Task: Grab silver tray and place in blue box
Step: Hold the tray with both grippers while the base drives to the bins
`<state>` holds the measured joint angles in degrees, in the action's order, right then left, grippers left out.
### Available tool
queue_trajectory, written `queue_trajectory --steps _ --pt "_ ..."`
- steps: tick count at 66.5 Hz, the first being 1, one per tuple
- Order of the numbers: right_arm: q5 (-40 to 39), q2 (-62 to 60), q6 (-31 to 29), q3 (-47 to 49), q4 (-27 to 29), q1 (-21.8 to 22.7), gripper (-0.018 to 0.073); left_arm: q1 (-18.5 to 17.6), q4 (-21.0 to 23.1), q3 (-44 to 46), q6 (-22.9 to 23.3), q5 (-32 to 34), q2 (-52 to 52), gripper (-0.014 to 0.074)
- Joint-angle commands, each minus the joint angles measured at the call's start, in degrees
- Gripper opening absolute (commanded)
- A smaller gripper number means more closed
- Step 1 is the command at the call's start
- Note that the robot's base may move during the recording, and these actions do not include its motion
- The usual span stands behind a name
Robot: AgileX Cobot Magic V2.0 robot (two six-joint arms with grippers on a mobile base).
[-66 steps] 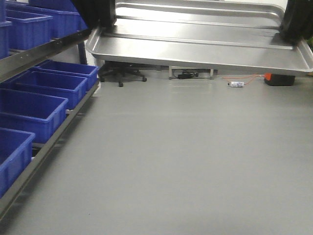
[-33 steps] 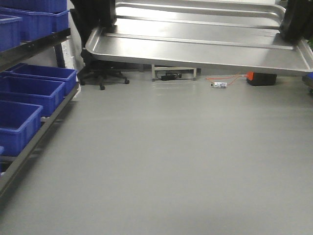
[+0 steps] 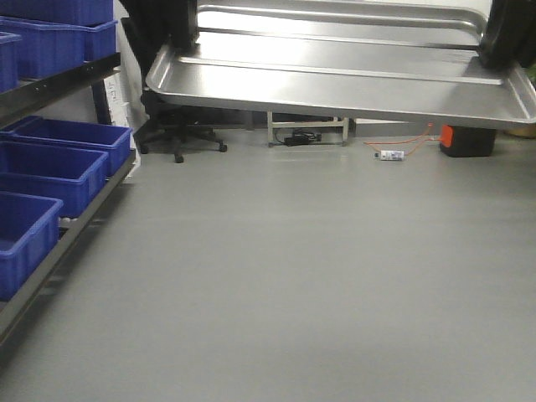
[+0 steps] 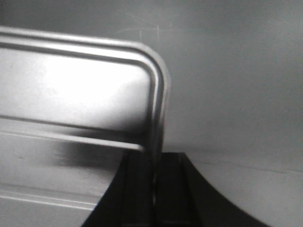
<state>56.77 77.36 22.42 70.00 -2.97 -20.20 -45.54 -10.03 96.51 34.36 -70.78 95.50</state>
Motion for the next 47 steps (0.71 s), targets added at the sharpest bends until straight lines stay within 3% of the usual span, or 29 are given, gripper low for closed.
queue_trajectory --steps 1,47 --pt "-3.0 -2.0 -0.9 2.1 -1.5 0.2 0.0058 -0.1 -1.1 1.5 -0.7 -2.2 -2.3 -0.0098" --pt "-3.0 -2.0 -0.9 2.1 -1.5 0.2 0.0058 -0.1 -1.1 1.5 -0.7 -2.2 -2.3 -0.0098"
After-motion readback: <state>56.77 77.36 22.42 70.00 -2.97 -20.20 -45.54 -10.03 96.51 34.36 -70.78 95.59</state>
